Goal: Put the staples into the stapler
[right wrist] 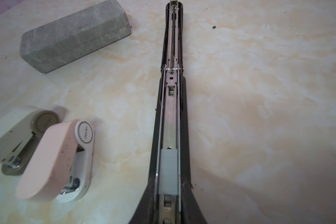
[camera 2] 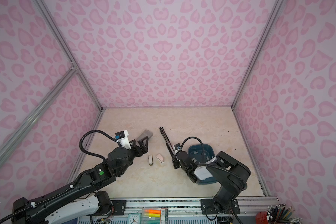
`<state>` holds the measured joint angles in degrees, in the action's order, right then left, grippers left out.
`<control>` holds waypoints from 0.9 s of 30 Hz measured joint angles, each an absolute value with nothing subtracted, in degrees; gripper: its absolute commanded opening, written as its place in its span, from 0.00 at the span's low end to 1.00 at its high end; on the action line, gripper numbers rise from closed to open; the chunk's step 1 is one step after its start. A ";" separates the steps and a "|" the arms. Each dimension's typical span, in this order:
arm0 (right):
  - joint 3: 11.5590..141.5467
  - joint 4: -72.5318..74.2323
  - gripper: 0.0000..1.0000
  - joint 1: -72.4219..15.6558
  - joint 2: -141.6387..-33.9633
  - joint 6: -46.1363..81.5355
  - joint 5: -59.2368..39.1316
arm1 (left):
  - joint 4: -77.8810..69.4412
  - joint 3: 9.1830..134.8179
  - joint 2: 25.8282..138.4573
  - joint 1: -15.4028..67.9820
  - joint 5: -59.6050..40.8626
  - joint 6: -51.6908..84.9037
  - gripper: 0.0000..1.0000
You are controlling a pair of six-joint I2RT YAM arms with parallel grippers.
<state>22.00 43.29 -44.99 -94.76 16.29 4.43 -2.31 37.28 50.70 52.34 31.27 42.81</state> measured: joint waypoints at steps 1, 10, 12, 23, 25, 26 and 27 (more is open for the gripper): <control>21.89 43.51 0.19 -44.99 -94.78 16.29 3.95 | -2.37 37.30 51.22 51.88 30.55 42.85 0.96; 20.78 44.42 0.18 -44.99 -94.04 15.90 1.54 | -5.93 41.10 63.81 45.28 19.38 45.60 0.96; 20.73 44.60 0.18 -44.99 -94.04 16.03 1.08 | -7.03 43.07 67.40 44.71 17.43 46.41 0.97; 20.12 43.75 0.16 -44.38 -92.88 16.32 0.40 | -18.72 47.13 86.65 36.77 10.98 57.65 1.00; 20.69 43.46 0.16 -44.10 -93.30 16.32 0.40 | -21.58 47.46 90.37 36.75 9.82 59.88 0.99; 21.41 43.38 0.16 -44.01 -93.89 16.29 0.45 | -23.00 47.92 92.79 36.75 9.21 60.75 0.96; 22.06 43.38 0.16 -43.92 -94.54 16.29 0.45 | -24.23 48.34 94.67 36.75 8.84 61.41 0.93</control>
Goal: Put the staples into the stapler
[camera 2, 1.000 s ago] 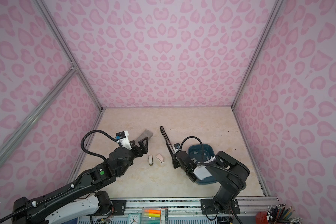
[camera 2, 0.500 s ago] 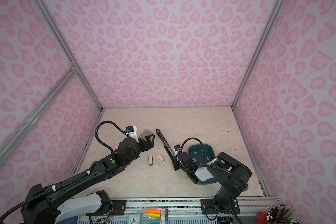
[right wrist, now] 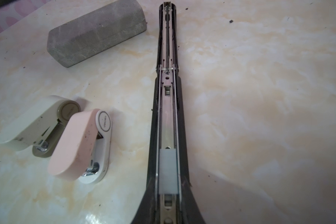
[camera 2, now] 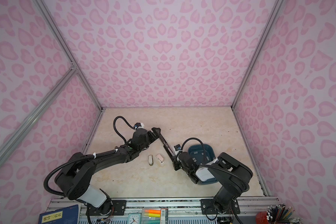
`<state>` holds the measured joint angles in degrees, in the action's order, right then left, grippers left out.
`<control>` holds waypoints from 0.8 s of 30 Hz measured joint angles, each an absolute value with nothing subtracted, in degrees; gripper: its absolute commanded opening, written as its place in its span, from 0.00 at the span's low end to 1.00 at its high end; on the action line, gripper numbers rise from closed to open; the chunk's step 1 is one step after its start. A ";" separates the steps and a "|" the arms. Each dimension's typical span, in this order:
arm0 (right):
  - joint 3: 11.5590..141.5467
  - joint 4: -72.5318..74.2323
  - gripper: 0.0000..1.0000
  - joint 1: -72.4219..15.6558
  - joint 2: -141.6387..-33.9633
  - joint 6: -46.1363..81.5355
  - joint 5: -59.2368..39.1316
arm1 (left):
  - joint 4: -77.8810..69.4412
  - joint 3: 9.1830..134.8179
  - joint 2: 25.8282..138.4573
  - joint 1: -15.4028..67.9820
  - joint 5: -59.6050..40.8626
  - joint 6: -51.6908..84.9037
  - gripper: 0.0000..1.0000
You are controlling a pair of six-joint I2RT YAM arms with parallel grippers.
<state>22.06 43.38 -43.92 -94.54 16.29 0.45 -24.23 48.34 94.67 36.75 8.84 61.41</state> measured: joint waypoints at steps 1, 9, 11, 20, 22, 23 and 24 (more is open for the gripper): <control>22.79 43.38 0.16 -43.83 -95.24 16.25 0.45 | -25.43 48.93 96.95 36.73 8.03 61.71 0.92; 27.03 43.38 0.14 -42.68 -99.15 16.29 -0.21 | -29.98 49.21 102.98 36.73 6.57 63.59 0.93; 27.20 43.42 0.14 -41.89 -99.33 16.34 -1.34 | -30.30 49.06 103.55 36.73 6.90 64.05 0.93; 26.39 47.55 0.13 -36.67 -100.73 18.76 -9.06 | -30.52 51.13 108.03 36.42 6.37 63.77 0.94; 25.93 48.88 0.13 -35.48 -101.08 19.44 -11.16 | -30.44 52.18 109.03 36.36 5.74 62.74 0.94; 25.52 49.60 0.13 -35.03 -101.12 19.79 -12.12 | -30.52 52.62 109.34 36.34 5.63 62.43 0.94; 25.15 50.19 0.13 -34.65 -101.12 19.97 -12.88 | -30.72 52.77 109.43 36.34 5.19 61.43 0.95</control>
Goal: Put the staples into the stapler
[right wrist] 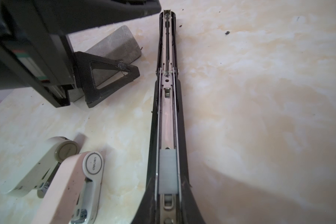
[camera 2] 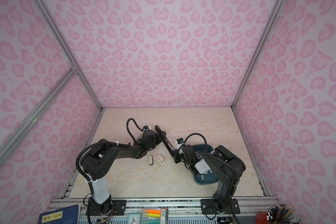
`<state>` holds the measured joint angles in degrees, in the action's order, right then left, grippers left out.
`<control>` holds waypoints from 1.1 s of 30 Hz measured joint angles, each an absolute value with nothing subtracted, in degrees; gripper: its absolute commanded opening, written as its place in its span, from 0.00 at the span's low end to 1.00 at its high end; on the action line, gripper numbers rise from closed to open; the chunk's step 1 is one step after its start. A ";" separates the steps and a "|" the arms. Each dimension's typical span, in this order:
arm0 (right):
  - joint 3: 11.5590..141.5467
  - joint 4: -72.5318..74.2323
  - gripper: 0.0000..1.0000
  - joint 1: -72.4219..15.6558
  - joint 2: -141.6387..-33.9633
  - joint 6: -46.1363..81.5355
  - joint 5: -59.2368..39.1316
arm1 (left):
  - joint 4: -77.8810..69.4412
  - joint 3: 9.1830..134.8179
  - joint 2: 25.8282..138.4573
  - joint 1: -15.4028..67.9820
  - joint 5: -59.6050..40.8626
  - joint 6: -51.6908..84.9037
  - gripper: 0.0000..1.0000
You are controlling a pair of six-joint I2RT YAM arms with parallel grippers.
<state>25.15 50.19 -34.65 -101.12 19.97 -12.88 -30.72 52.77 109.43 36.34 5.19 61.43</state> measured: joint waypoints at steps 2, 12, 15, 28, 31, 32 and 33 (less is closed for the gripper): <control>24.88 50.78 0.13 -34.39 -101.14 20.40 -13.76 | -30.92 52.97 109.49 36.16 5.08 61.04 0.96; 24.49 51.53 0.12 -34.22 -101.23 20.99 -14.92 | -30.63 56.27 113.25 33.98 0.19 58.41 0.90; 24.08 51.53 0.12 -34.24 -100.82 21.02 -15.03 | -30.63 56.95 113.84 33.67 -1.17 58.43 0.90; 22.83 51.70 0.11 -34.24 -99.83 21.04 -15.03 | -31.81 60.23 117.71 29.85 -7.51 62.00 0.84; 22.37 52.01 0.12 -34.28 -99.57 21.04 -15.03 | -32.47 60.60 118.21 29.28 -8.62 63.00 0.86; 22.15 52.25 0.12 -34.28 -99.50 21.04 -15.05 | -32.71 60.75 118.37 29.08 -9.15 63.33 0.86; 22.00 52.36 0.12 -34.28 -99.42 21.04 -15.05 | -32.82 60.88 118.52 28.95 -9.39 63.46 0.87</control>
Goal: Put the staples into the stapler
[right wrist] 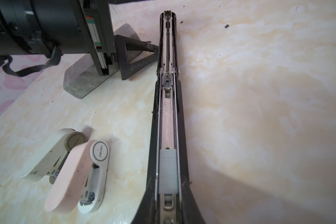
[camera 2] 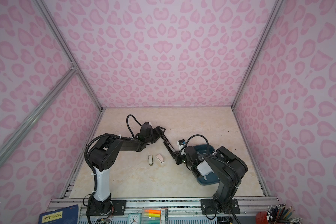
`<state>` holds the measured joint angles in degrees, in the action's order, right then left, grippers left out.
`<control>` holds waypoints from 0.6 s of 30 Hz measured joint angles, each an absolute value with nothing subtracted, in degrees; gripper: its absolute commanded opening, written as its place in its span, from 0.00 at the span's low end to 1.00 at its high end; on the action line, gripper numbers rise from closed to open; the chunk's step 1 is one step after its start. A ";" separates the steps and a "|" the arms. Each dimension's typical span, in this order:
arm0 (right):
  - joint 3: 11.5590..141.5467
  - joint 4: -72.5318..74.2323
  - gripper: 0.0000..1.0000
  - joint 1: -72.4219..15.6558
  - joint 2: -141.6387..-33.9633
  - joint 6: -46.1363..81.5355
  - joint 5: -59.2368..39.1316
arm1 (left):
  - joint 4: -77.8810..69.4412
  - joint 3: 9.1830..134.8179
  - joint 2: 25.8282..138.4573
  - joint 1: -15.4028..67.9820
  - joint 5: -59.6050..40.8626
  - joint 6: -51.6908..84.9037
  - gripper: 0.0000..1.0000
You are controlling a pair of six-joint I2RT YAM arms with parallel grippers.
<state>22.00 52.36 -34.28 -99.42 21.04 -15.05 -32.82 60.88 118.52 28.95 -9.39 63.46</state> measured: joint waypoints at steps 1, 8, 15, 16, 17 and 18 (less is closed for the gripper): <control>21.89 52.40 0.12 -34.28 -99.33 21.04 -15.07 | -33.01 61.12 118.76 28.84 -9.65 63.75 0.86; 21.12 53.45 0.12 -34.35 -99.29 21.45 -15.05 | -33.91 62.81 120.31 28.01 -12.25 64.88 0.87; 20.23 54.76 0.11 -34.74 -99.20 21.85 -14.96 | -31.16 66.74 121.95 25.85 -14.79 65.49 0.86; 20.16 54.83 0.11 -34.83 -99.20 21.85 -14.96 | -30.50 67.22 122.04 25.50 -14.83 65.47 0.86; 20.12 54.92 0.11 -34.94 -99.20 21.85 -14.94 | -29.74 67.64 122.04 25.43 -15.07 65.47 0.86; 20.12 54.92 0.11 -35.05 -99.20 21.82 -14.83 | -29.12 68.01 122.04 25.30 -15.07 65.45 0.86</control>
<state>20.12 54.92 -35.05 -99.20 21.82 -14.83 -29.12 68.01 122.04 25.30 -15.07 65.45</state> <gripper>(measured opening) 0.165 0.863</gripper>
